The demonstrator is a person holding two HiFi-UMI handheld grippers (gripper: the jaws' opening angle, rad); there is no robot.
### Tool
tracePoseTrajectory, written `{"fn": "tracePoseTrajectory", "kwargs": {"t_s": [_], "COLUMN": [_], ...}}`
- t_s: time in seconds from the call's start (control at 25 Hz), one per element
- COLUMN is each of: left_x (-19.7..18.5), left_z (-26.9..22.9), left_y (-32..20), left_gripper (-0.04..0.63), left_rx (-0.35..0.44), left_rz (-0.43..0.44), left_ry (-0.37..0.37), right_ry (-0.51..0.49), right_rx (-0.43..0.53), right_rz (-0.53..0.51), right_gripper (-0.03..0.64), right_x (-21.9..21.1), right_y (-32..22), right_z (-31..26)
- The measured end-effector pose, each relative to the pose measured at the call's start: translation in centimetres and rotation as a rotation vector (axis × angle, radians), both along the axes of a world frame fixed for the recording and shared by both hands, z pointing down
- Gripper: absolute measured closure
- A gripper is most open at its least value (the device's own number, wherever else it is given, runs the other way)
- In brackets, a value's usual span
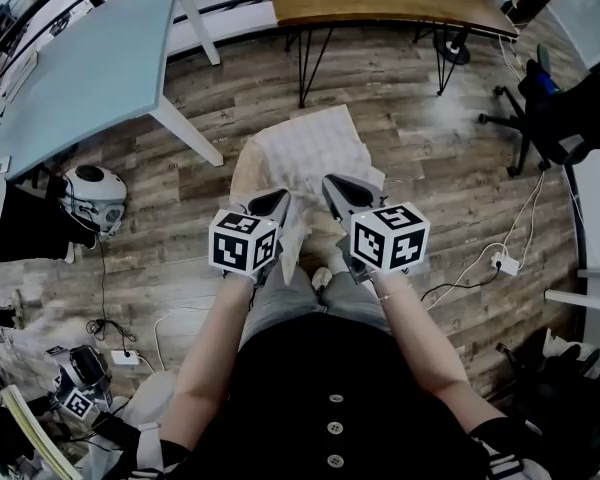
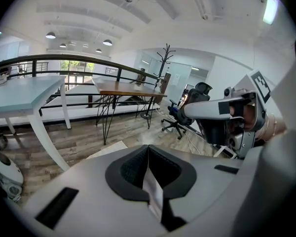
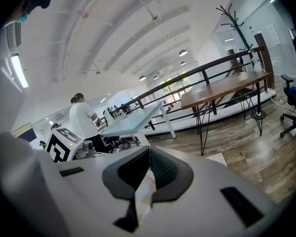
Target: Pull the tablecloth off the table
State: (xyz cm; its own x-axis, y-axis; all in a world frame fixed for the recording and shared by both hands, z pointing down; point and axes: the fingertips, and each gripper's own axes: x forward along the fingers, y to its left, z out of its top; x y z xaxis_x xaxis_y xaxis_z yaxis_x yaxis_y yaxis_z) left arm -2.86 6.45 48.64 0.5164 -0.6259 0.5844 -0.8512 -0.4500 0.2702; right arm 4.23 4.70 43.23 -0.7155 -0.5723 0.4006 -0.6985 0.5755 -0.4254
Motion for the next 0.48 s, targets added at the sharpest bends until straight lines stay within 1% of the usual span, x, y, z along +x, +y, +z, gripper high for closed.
{"fn": "tracePoseTrajectory", "kwargs": {"t_s": [0.48], "left_x": [-0.13], "left_z": [0.01], "left_y": [0.19], "left_gripper": [0.578], "left_rx": [0.001], "left_rz": [-0.001], "left_ry": [0.003], "right_ry": [0.016], "right_rx": [0.001], "right_rz": [-0.031], "right_gripper": [0.591], "right_x": [-0.69], "right_y": [0.38], "right_z": [0.3]}}
